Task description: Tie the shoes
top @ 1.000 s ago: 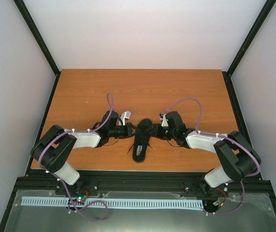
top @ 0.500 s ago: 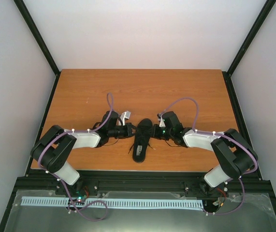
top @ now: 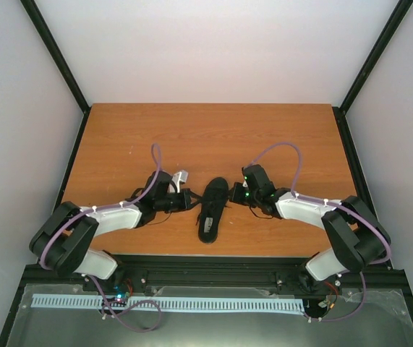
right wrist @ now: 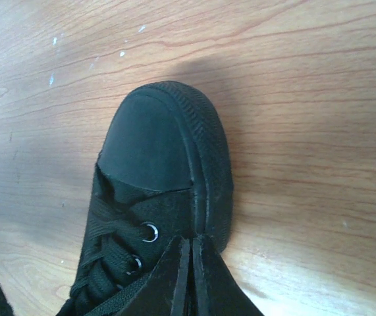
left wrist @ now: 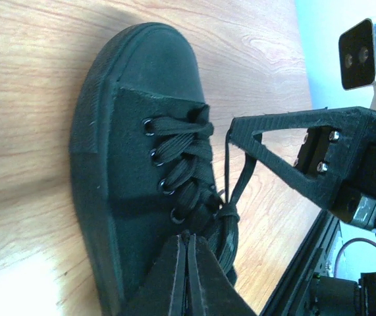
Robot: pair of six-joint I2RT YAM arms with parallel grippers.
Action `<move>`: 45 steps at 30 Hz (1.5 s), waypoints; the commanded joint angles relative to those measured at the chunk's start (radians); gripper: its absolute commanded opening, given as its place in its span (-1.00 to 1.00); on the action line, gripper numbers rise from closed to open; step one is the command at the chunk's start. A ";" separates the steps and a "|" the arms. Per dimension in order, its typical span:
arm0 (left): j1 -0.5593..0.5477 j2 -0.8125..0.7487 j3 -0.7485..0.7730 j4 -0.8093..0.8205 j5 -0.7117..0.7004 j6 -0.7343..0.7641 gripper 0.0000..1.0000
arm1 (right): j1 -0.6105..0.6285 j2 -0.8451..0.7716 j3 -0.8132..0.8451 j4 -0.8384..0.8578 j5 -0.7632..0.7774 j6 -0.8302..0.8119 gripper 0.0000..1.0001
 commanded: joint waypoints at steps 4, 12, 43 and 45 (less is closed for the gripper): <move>0.008 -0.081 -0.040 -0.094 -0.082 0.033 -0.99 | -0.028 0.015 -0.017 -0.010 0.087 -0.003 -0.94; 0.086 -0.144 -0.097 -0.107 -0.071 0.016 -0.98 | -0.076 0.012 -0.058 0.002 0.094 -0.006 -0.94; 0.211 0.091 0.363 -0.328 -0.019 0.312 0.99 | -0.207 -0.052 0.186 -0.111 0.005 -0.400 1.00; 0.296 0.105 0.380 -0.306 0.000 0.313 0.99 | -0.289 -0.053 0.183 -0.073 -0.032 -0.421 1.00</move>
